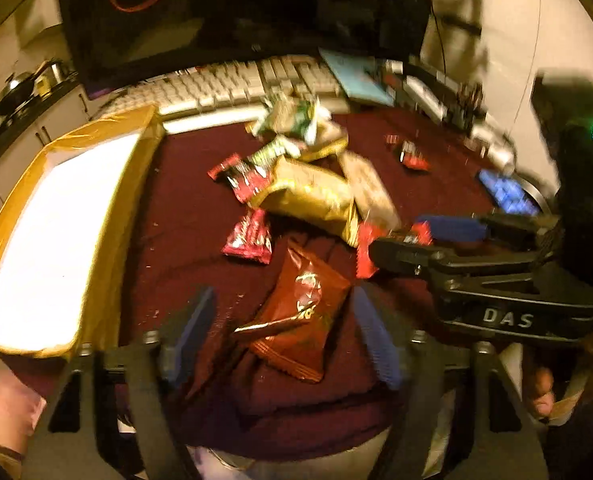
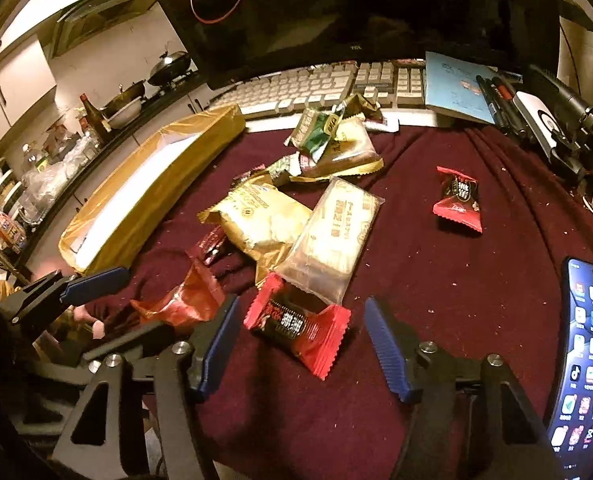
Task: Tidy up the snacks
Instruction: 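Grasp the red foil snack bag with the left tool while the right tool grasps a red-and-black candy, then carry both snacks over the white tray and open both tools to drop them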
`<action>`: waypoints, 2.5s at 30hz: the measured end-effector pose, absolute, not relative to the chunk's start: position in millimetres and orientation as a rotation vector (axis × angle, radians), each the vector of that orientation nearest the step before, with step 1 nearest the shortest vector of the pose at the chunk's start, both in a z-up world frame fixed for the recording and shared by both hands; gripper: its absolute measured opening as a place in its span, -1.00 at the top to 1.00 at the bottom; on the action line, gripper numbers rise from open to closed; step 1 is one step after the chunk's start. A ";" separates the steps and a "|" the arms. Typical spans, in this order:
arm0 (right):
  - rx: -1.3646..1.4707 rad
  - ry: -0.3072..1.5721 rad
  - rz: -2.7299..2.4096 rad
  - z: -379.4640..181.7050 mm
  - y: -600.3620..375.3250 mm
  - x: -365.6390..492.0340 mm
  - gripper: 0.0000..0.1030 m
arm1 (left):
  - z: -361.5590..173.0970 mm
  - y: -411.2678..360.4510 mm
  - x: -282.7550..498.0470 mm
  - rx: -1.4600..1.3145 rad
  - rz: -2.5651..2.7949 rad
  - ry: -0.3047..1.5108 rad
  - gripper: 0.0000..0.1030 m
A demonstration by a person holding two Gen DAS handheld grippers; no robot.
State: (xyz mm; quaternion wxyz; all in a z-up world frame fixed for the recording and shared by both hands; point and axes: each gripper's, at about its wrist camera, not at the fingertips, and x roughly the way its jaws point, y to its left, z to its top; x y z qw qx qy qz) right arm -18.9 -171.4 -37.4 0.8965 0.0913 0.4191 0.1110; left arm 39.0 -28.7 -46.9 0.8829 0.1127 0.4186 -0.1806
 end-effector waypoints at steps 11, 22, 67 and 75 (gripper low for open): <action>0.115 0.836 0.260 -39.3 -158.6 -28.7 0.43 | -48.1 -14.1 40.1 0.176 -0.352 0.905 0.20; 0.066 0.842 0.280 -37.6 -155.9 -44.2 0.44 | -48.4 -8.7 43.6 0.117 -0.334 0.954 0.20; -0.181 0.789 0.630 -31.6 86.9 75.3 0.34 | -38.6 208.3 114.5 -0.151 0.075 0.986 0.16; -0.018 0.751 0.683 -11.4 53.6 67.8 -0.22 | -19.8 207.5 101.8 -0.211 0.033 0.907 0.02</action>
